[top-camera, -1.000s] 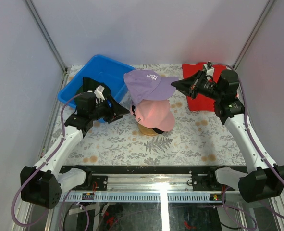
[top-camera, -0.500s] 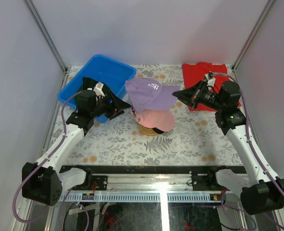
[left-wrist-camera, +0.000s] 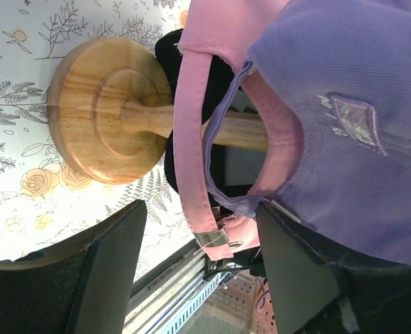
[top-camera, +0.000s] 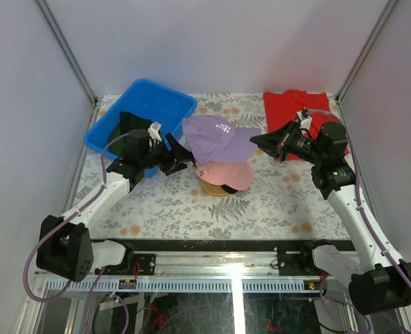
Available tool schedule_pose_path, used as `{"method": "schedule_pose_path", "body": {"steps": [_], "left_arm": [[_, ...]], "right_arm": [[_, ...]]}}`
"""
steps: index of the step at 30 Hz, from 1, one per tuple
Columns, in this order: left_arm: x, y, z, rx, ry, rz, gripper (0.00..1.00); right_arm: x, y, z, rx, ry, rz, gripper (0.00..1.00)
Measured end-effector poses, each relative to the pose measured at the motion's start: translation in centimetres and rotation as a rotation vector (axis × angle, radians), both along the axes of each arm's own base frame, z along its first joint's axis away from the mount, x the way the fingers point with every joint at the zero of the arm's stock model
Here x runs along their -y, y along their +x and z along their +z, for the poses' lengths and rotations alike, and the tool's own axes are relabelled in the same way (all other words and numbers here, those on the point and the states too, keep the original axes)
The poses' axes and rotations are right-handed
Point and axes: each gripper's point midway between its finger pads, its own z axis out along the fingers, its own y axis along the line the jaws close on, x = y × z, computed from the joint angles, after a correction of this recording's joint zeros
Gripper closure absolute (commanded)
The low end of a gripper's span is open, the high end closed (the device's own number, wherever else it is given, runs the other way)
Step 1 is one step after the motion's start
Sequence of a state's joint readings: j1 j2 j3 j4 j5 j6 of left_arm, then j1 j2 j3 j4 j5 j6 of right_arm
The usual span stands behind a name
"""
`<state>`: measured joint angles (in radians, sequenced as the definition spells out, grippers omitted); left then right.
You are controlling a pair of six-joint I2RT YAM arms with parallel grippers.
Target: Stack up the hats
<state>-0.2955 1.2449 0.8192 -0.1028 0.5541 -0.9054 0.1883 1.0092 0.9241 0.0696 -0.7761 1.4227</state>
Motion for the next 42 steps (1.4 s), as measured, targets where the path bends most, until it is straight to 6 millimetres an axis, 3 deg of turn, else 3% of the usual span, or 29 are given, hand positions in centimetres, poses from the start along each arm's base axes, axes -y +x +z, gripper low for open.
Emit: {"method": "schedule_pose_path", "body": {"steps": [18,26,29,36,42], "left_arm": [[1.0,1.9,1.8,0.033,-0.006,-0.011,0.35],[1.1,1.9,1.6,0.022,-0.01,-0.018,0.34],[1.2,1.9,1.7,0.023,-0.011,-0.019,0.34],[1.1,1.8,2.0,0.03,-0.013,-0.019,0.33],[0.5,1.7,3.4,0.057,-0.024,-0.01,0.32]], "right_arm": [[0.0,-0.2,-0.7,-0.013,0.0,0.001,1.0],[-0.2,0.6,0.4,-0.004,0.038,0.002,1.0],[-0.9,1.3,1.0,-0.006,0.044,0.015,1.0],[-4.8,0.8,2.3,0.006,0.042,0.112,1.0],[-5.2,1.0,3.2,0.031,0.05,0.112,1.0]]}}
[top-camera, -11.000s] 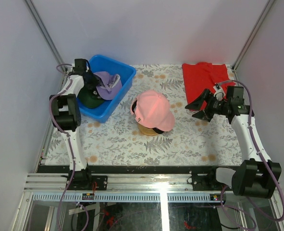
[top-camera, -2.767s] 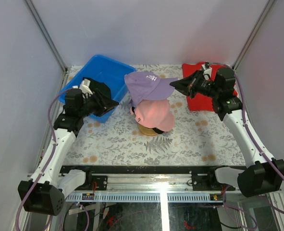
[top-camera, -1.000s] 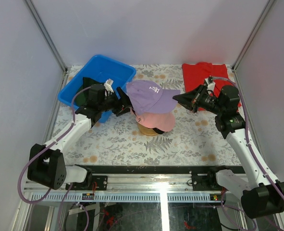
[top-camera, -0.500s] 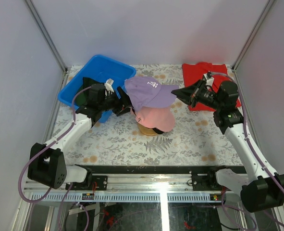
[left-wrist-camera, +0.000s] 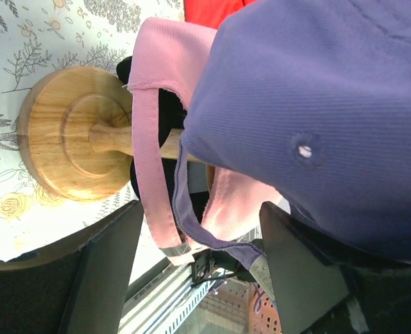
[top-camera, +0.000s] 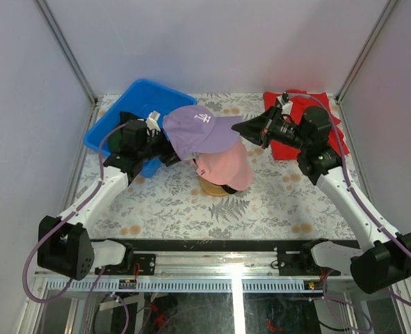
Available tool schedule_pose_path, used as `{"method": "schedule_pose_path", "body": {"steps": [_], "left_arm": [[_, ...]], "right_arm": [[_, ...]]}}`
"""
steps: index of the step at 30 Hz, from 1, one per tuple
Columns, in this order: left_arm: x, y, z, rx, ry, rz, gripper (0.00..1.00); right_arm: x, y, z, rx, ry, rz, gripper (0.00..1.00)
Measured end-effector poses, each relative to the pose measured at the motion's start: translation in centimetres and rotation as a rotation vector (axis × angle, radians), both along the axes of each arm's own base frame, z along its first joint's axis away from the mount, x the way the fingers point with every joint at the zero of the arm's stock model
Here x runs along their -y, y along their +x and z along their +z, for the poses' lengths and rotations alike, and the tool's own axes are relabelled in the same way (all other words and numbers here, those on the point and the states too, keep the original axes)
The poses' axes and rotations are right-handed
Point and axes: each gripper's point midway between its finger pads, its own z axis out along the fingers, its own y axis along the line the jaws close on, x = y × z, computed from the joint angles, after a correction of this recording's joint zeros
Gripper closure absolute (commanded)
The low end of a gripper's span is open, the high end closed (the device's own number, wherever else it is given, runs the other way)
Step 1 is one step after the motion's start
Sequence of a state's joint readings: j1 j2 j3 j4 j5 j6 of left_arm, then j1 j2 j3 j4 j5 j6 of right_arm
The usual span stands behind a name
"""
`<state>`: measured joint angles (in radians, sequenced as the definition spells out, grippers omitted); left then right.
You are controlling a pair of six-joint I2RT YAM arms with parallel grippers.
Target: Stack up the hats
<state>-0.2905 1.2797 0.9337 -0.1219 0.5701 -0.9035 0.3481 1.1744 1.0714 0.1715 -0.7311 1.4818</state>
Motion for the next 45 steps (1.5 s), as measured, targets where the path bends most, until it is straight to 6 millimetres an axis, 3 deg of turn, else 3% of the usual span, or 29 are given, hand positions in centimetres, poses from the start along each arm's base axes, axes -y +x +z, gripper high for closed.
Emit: {"method": "schedule_pose_path", "body": {"steps": [5,10,16,28,45], "left_arm": [[-2.0,0.1,1.7,0.045,-0.009,0.03,0.32],[-3.7,-0.2,2.0,0.062,0.014,0.05,0.32],[-3.5,-0.9,1.1,0.049,0.016,0.009,0.33],[-3.0,-0.9,-1.9,-0.002,0.05,-0.039,0.33],[-1.9,-1.0,-4.6,-0.051,0.084,-0.092,0.34]], "right_arm": [[-0.1,0.3,0.9,0.023,0.018,-0.006,1.0],[-0.4,0.4,1.0,0.031,0.023,-0.006,1.0],[-0.2,0.6,0.9,0.037,0.025,-0.026,1.0],[0.4,0.0,-2.5,-0.009,0.007,-0.058,1.0],[1.0,-0.9,-3.6,-0.004,0.004,-0.082,1.0]]}}
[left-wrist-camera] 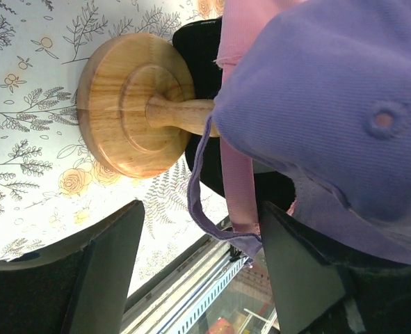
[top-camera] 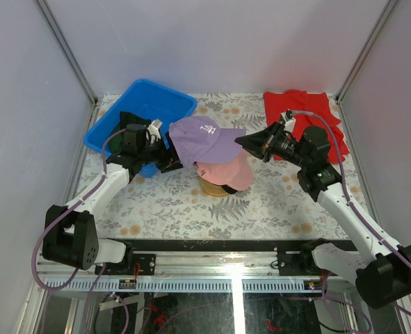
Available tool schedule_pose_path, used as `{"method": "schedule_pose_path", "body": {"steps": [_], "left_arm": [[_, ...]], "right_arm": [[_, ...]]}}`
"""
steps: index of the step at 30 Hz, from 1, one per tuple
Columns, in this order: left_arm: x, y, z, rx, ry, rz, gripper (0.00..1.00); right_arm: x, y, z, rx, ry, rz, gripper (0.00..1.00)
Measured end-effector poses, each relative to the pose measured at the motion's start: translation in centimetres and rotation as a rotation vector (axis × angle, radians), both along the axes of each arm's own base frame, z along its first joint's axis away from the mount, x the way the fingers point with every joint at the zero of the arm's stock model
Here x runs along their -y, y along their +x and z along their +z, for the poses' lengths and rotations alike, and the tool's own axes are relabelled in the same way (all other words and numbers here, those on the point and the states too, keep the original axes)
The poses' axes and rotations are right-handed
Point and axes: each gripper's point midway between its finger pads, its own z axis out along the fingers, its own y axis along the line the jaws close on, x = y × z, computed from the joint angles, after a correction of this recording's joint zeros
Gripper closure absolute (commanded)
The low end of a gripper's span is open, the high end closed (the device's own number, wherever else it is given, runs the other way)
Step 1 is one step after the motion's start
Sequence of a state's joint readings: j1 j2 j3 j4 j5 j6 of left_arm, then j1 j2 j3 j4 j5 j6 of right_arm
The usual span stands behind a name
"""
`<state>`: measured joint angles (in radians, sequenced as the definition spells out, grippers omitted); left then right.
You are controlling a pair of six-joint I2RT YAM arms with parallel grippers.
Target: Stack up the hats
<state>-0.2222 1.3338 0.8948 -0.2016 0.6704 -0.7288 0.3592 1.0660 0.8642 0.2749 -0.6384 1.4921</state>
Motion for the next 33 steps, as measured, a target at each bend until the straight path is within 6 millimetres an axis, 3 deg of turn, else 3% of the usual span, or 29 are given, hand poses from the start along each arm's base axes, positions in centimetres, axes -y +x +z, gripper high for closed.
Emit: {"method": "schedule_pose_path", "body": {"steps": [12,33], "left_arm": [[0.3,0.4,-0.7,-0.015,0.009,-0.006,0.34],[1.1,1.4,-5.1,-0.094,0.052,-0.008,0.4]], "right_arm": [[1.4,-0.3,0.0,0.021,-0.003,-0.036,1.0],[5.2,-1.1,-6.0,-0.039,-0.056,-0.096,1.0]]}}
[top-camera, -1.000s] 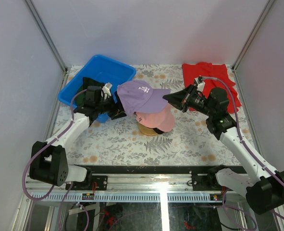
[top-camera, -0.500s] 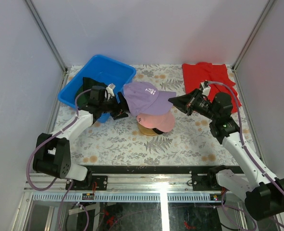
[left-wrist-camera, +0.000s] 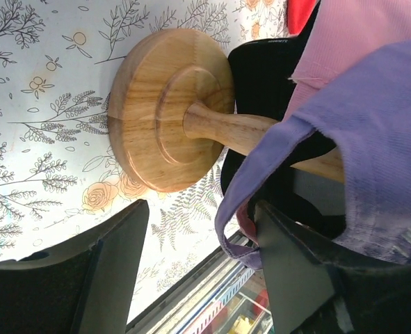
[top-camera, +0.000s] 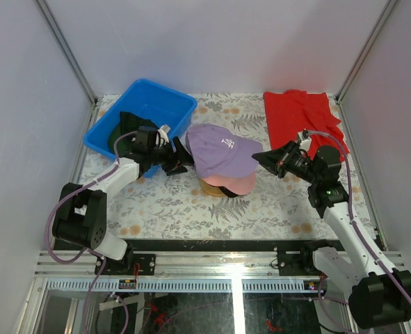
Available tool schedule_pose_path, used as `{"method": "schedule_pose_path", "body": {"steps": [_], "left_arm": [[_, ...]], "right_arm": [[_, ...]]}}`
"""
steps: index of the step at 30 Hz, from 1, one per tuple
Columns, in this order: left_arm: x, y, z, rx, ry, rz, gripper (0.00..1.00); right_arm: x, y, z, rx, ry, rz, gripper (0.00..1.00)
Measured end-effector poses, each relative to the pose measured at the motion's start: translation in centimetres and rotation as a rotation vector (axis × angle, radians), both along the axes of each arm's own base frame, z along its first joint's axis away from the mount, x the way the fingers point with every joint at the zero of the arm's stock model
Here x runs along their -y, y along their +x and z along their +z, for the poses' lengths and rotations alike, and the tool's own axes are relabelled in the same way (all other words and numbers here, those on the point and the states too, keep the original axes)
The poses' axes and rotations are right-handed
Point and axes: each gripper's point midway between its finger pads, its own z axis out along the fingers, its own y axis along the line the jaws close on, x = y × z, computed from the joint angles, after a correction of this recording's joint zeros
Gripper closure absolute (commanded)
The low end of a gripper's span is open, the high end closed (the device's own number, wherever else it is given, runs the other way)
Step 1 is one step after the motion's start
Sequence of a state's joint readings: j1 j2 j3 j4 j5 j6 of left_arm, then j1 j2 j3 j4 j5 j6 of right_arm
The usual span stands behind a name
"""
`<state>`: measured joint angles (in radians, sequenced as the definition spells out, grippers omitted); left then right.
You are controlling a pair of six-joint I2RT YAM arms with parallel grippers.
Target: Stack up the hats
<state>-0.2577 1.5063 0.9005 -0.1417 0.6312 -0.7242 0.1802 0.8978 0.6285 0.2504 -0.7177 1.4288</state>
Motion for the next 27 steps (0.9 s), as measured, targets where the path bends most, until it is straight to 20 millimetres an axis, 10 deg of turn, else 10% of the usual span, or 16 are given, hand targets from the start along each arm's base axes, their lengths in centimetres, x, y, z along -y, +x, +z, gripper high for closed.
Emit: {"method": "schedule_pose_path", "body": {"steps": [27], "left_arm": [[0.3,-0.1,-2.5,-0.017,0.01,-0.025,0.45]], "right_arm": [[4.1,-0.1,-8.0,-0.098,-0.054,-0.028,1.0]]}}
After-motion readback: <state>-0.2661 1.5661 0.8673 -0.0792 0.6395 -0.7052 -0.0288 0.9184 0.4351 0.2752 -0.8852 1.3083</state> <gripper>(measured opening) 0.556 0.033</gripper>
